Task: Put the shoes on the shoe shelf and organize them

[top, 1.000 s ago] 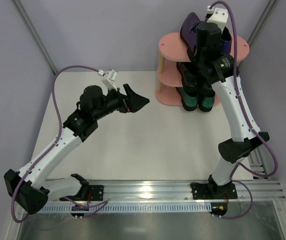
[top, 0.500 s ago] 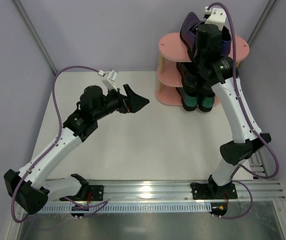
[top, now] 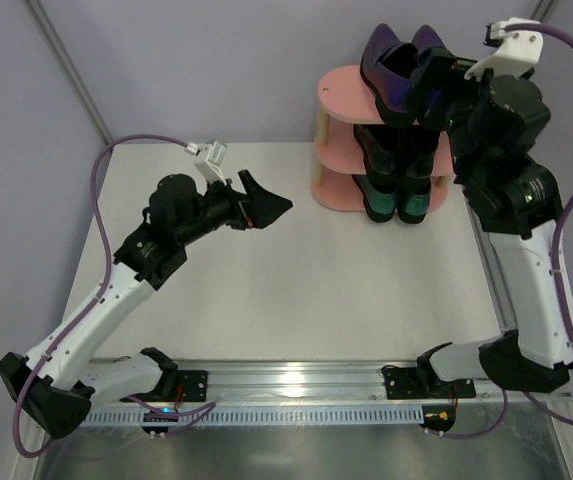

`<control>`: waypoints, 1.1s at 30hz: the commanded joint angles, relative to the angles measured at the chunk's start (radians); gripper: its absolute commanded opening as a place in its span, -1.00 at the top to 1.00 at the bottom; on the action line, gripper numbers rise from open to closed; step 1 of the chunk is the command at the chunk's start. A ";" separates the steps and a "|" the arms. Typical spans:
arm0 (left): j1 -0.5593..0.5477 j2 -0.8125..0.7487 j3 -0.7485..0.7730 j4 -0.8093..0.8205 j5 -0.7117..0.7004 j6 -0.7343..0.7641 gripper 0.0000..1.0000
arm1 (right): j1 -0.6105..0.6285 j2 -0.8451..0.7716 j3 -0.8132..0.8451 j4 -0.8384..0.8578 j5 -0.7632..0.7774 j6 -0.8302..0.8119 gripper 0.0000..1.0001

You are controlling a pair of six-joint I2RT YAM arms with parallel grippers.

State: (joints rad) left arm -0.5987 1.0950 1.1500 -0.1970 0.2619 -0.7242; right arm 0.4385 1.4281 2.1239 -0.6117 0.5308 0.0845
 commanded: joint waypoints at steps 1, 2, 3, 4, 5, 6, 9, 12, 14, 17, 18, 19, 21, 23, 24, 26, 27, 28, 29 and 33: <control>0.007 -0.035 0.050 -0.033 -0.016 0.017 -0.99 | 0.005 -0.165 -0.146 0.064 0.000 -0.008 -0.99; 0.007 -0.041 0.053 -0.045 -0.019 0.019 -0.99 | 0.005 -0.202 -0.253 0.073 0.004 -0.006 -1.00; 0.007 -0.044 0.057 -0.059 -0.016 0.020 -0.99 | 0.005 -0.245 -0.304 0.079 0.003 0.000 -0.99; 0.007 -0.047 0.057 -0.064 -0.001 0.022 -1.00 | 0.005 -0.308 -0.352 0.073 -0.005 0.000 -0.99; 0.007 -0.052 0.057 -0.067 0.011 0.023 -1.00 | 0.005 -0.337 -0.395 0.061 -0.029 0.006 -1.00; 0.007 -0.056 0.057 -0.080 0.017 0.026 -1.00 | 0.005 -0.362 -0.465 0.041 -0.090 0.020 -0.99; 0.007 -0.072 0.053 -0.105 0.043 0.042 -0.99 | 0.005 -0.454 -0.587 -0.034 -0.228 0.040 -1.00; 0.005 -0.090 0.053 -0.140 0.040 0.063 -0.99 | 0.005 -0.552 -0.686 -0.066 -0.426 0.064 -1.00; 0.007 -0.106 0.053 -0.183 0.033 0.080 -0.99 | 0.005 -0.595 -0.732 -0.083 -0.556 0.086 -0.99; 0.007 -0.135 0.050 -0.243 0.004 0.092 -0.99 | 0.005 -0.698 -0.791 -0.073 -0.661 0.119 -1.00; 0.007 -0.142 0.047 -0.260 -0.012 0.094 -0.99 | 0.005 -0.736 -0.801 -0.066 -0.686 0.123 -0.99; 0.007 -0.158 0.048 -0.283 -0.016 0.094 -1.00 | 0.003 -0.754 -0.809 -0.068 -0.702 0.130 -0.99; 0.007 -0.176 0.045 -0.298 -0.024 0.095 -0.99 | 0.005 -0.774 -0.821 -0.069 -0.745 0.149 -1.00; 0.007 -0.207 0.040 -0.302 -0.033 0.094 -0.99 | 0.005 -0.796 -0.835 -0.066 -0.773 0.168 -0.99; 0.005 -0.214 0.039 -0.303 -0.033 0.094 -0.99 | 0.005 -0.804 -0.841 -0.059 -0.808 0.181 -1.00; 0.007 -0.234 0.040 -0.303 -0.039 0.091 -1.00 | 0.005 -0.824 -0.857 -0.040 -0.825 0.192 -0.99; 0.007 -0.237 0.048 -0.306 -0.039 0.091 -0.99 | 0.003 -0.830 -0.861 -0.036 -0.834 0.198 -0.99; 0.007 -0.242 0.051 -0.312 -0.039 0.091 -0.99 | 0.005 -0.836 -0.860 -0.031 -0.838 0.201 -0.99; 0.007 -0.247 0.059 -0.315 -0.038 0.091 -0.99 | 0.003 -0.837 -0.860 -0.030 -0.841 0.204 -0.99; 0.007 -0.254 0.076 -0.331 -0.033 0.098 -1.00 | 0.005 -0.854 -0.855 -0.003 -0.864 0.216 -0.99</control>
State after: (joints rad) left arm -0.5953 0.8524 1.1831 -0.5091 0.2276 -0.6456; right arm 0.4385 0.5842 1.2675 -0.6762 -0.2810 0.2695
